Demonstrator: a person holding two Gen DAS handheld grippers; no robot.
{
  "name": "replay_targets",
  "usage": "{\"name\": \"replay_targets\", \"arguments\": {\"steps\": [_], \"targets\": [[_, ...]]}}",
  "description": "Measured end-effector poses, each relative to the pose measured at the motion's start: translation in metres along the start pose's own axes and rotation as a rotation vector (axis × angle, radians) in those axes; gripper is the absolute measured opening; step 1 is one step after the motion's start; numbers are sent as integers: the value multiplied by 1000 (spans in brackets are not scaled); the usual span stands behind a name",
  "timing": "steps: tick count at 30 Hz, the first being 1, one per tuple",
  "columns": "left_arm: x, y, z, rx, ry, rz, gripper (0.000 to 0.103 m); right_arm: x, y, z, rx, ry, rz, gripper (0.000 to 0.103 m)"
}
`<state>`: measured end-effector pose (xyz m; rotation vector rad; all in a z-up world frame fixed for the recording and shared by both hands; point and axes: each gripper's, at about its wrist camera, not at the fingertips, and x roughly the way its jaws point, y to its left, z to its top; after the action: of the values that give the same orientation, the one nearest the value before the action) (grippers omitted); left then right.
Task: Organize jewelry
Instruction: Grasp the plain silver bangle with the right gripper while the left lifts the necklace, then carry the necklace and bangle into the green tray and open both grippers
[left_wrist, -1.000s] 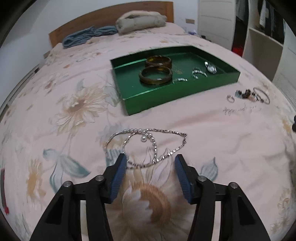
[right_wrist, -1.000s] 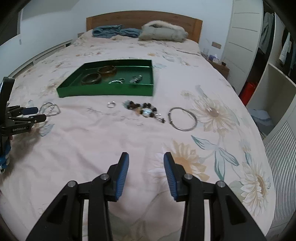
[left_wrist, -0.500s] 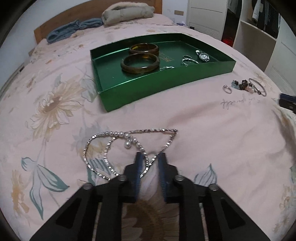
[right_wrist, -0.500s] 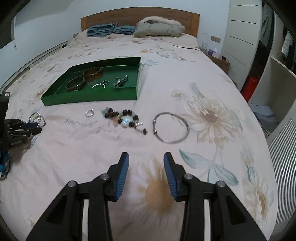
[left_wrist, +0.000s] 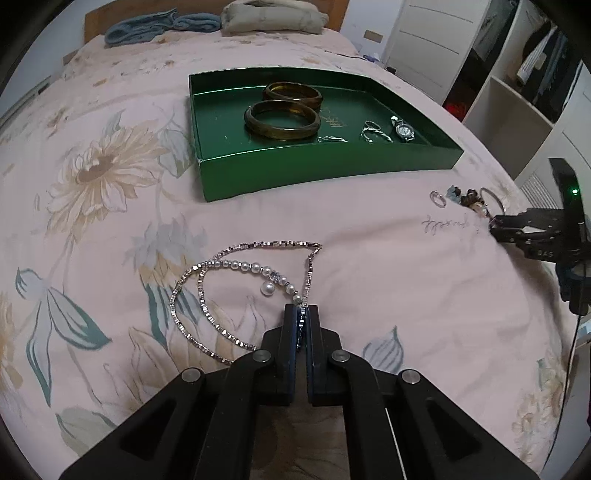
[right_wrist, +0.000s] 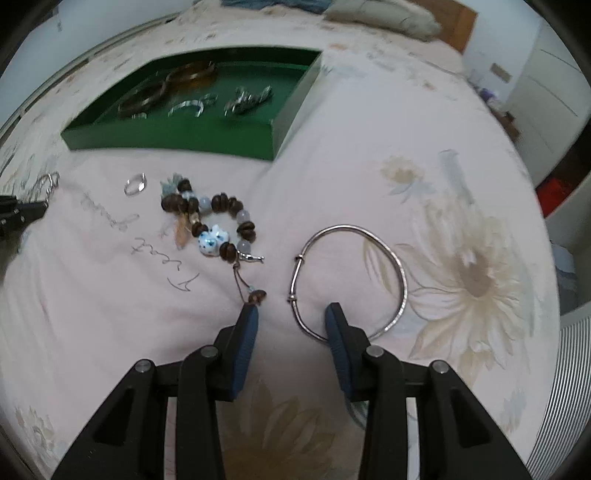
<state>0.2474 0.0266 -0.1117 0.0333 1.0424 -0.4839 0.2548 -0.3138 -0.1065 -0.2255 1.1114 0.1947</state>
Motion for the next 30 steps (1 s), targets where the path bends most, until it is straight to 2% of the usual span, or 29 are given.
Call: {"name": "replay_targets", "arguments": {"steps": [3,5,8,12,16,19,25,30], "targets": [[-4,-3,-3,-19,-6,-18,3,1,-2,-1,6,17,54,23],[-10,-6,-6,-28,-11,-31,3,-3,1,-6,1,33,84,9],[-18,-11,-10,-45,-22,-52,3,-9,9,-19,1,42,104,5],[-33,-17,-14,-66,-49,-89,3,-31,20,-35,55,-11,165,4],[-55,-23,-17,-66,-84,-110,3,-62,36,-55,126,-103,265,4],[-70,-25,-16,-68,-111,-125,3,-82,45,-60,170,-170,308,3],[-94,-26,-2,-77,-168,-153,3,-119,60,-44,228,-294,380,2],[-110,-28,21,-71,-217,-165,3,-133,66,-17,239,-353,411,3]]}}
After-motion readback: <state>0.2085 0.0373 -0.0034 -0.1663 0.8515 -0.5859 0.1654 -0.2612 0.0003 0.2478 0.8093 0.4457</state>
